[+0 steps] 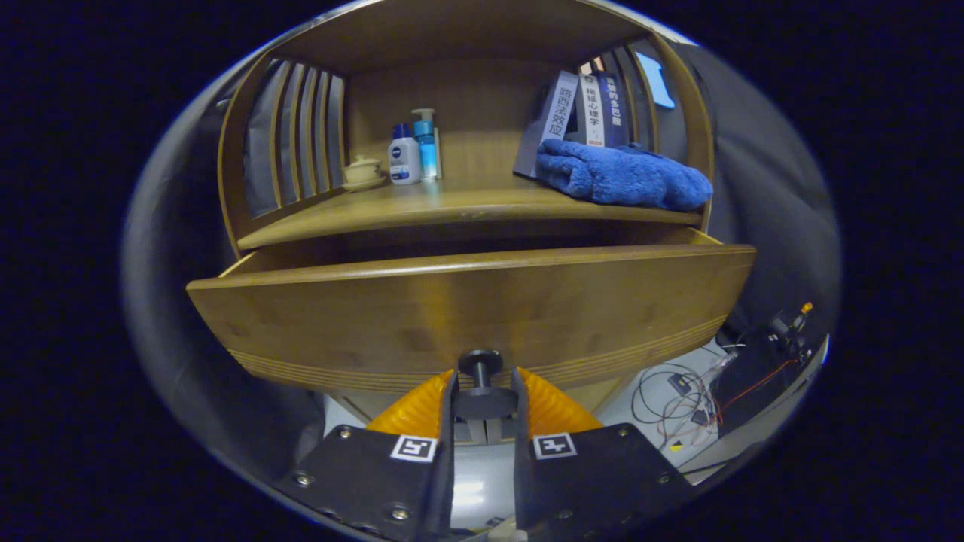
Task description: Pull open the drawer, take out the items inside it, and place them on the countertop above the cabinet.
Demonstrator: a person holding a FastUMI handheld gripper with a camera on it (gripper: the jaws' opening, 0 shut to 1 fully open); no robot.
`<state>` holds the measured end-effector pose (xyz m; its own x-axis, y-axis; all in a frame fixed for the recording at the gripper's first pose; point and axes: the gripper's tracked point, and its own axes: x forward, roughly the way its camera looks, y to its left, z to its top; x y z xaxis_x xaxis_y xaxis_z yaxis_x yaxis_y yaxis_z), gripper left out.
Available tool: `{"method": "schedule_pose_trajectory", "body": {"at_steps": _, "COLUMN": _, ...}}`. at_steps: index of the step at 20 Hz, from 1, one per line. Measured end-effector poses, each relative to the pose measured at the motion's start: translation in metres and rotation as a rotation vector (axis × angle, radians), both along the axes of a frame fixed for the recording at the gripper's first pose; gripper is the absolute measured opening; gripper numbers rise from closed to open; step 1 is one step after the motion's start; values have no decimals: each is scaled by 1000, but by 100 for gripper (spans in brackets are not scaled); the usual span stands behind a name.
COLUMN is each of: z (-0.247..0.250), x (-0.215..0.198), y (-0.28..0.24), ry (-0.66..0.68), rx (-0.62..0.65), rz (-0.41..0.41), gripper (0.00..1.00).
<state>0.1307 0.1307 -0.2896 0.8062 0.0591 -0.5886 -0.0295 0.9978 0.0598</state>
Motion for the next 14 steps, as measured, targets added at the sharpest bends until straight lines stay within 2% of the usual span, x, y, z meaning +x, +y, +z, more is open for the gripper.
{"method": "schedule_pose_trajectory", "body": {"at_steps": 14, "z": 4, "x": -122, "y": -29, "ry": 101, "rx": -15, "rz": -141, "gripper": 32}}
